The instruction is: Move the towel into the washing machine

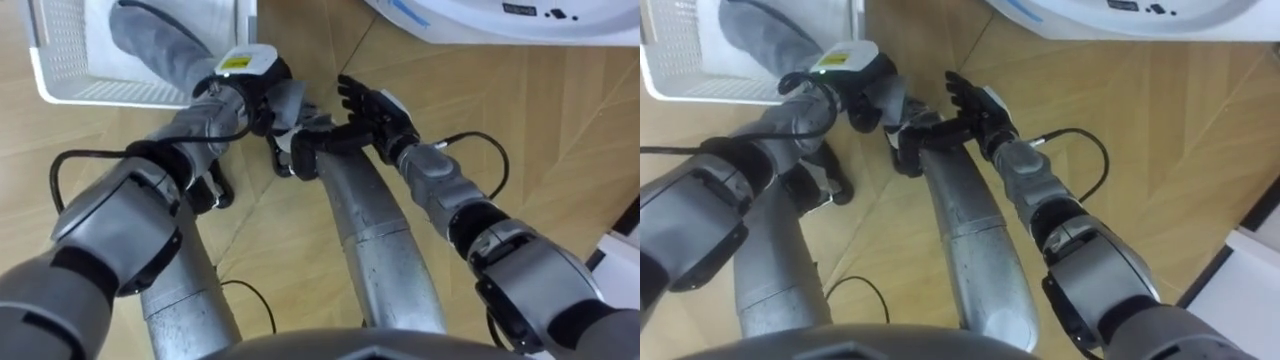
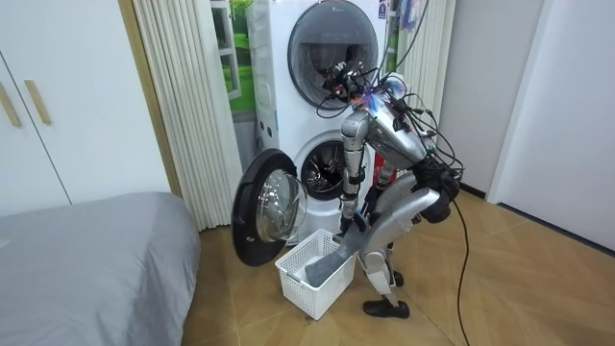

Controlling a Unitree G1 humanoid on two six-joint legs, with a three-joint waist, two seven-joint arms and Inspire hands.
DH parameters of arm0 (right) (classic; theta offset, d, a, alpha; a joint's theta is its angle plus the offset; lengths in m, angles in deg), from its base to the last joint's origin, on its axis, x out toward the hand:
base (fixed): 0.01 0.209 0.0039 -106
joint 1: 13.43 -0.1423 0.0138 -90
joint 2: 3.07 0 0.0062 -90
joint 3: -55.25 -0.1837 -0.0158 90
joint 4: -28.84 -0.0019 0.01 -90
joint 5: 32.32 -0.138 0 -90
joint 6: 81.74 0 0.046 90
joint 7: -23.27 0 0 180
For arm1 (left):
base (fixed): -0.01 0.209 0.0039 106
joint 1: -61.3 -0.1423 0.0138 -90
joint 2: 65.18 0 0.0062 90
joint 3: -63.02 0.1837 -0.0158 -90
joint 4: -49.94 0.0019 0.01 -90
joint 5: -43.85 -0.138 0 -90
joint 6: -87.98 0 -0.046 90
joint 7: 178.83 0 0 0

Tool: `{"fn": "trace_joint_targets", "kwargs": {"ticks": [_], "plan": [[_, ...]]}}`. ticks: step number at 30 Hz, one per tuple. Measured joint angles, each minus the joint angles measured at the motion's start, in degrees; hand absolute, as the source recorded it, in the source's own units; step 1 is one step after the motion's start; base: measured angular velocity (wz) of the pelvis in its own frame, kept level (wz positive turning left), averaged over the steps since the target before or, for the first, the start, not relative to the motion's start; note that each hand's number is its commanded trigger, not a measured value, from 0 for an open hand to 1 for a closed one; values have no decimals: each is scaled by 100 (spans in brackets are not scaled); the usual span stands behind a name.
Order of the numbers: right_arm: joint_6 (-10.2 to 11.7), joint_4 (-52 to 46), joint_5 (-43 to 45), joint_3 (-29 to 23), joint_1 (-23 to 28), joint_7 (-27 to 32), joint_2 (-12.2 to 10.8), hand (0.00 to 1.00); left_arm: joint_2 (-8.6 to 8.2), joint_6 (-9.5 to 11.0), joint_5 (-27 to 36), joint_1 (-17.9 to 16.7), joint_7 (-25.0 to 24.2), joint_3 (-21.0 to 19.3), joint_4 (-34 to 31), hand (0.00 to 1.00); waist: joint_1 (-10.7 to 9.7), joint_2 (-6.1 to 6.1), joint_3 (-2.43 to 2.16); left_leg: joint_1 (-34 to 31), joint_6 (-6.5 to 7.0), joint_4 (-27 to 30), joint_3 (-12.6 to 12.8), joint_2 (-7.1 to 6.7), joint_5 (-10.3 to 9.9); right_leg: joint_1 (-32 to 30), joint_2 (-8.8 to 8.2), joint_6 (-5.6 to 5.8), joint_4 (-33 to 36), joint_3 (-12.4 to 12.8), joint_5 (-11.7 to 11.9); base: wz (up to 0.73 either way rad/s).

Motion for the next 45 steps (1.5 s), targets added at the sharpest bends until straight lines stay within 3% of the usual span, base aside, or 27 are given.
{"fn": "trace_joint_targets", "kwargs": {"ticks": [7,13,18,25,27,29,31,34,36,40,42,45], "plan": [[-132,234,-48,0,36,147,16,0,24,-105,-61,-233,-167,24,-3,100,99,1,-2,562,-22,-186,37,-2,11,534,25,-1,-155,37,1,0],[-199,694,-123,-3,140,76,201,0,60,-91,-123,-590,-219,82,-14,100,393,19,-21,1405,-87,-621,25,-111,104,1357,-9,6,-491,24,4,7],[-249,911,-88,-59,264,58,457,0,-2,-71,-45,-692,-278,-488,-71,100,832,56,-27,2052,-114,-863,24,-135,131,2013,-6,16,-708,3,2,1],[-241,970,-47,-161,320,-32,662,0,-37,8,888,-763,-264,-985,-409,100,1067,255,-12,2595,-120,-1061,-138,-204,184,2683,-60,43,-952,-185,-13,13],[-237,969,30,-221,395,-59,673,0,-95,17,1390,-852,-292,-1172,-760,100,1117,305,-13,2768,-117,-1215,-148,-228,244,2885,-97,52,-1088,-253,-6,18],[-237,941,110,-225,442,-112,672,0,-136,25,1913,-864,-369,-1187,-950,100,1113,313,-17,2848,-124,-1365,-169,-307,323,2960,-169,58,-1161,-296,-3,23],[-237,919,165,-214,483,-155,644,0,-158,27,2511,-931,-476,-1179,-1185,100,1132,316,-19,2900,-130,-1430,-152,-302,345,3029,-173,60,-1219,-317,1,12],[-237,888,406,-229,484,-171,626,0,-244,43,3686,-1036,-853,-1179,-1507,100,1204,324,-25,2927,-130,-1487,-154,-297,358,3069,-167,61,-1296,-335,3,1],[-237,873,559,-238,490,-148,601,0,-330,56,4802,-1209,-1271,-1171,-1771,100,1251,323,-27,2944,-131,-1530,-170,-306,377,3105,-168,64,-1358,-358,3,2],[-248,759,829,-292,522,-135,495,0,-516,57,5940,-1484,-1818,-1150,-1955,100,1295,310,-44,2975,-137,-1584,-205,-309,405,3184,-170,69,-1444,-427,6,9],[-242,514,941,-292,611,-163,398,0,-583,52,6713,-1649,-2126,-1088,-1986,100,1289,307,-78,3032,-154,-1592,-267,-315,416,3291,-171,69,-1488,-493,6,10],[-246,417,979,-349,630,-223,284,0,-592,42,7381,-1777,-2437,-1026,-1991,100,1313,244,-157,3098,-167,-1626,-286,-308,426,3373,-161,62,-1530,-520,8,7]]}}
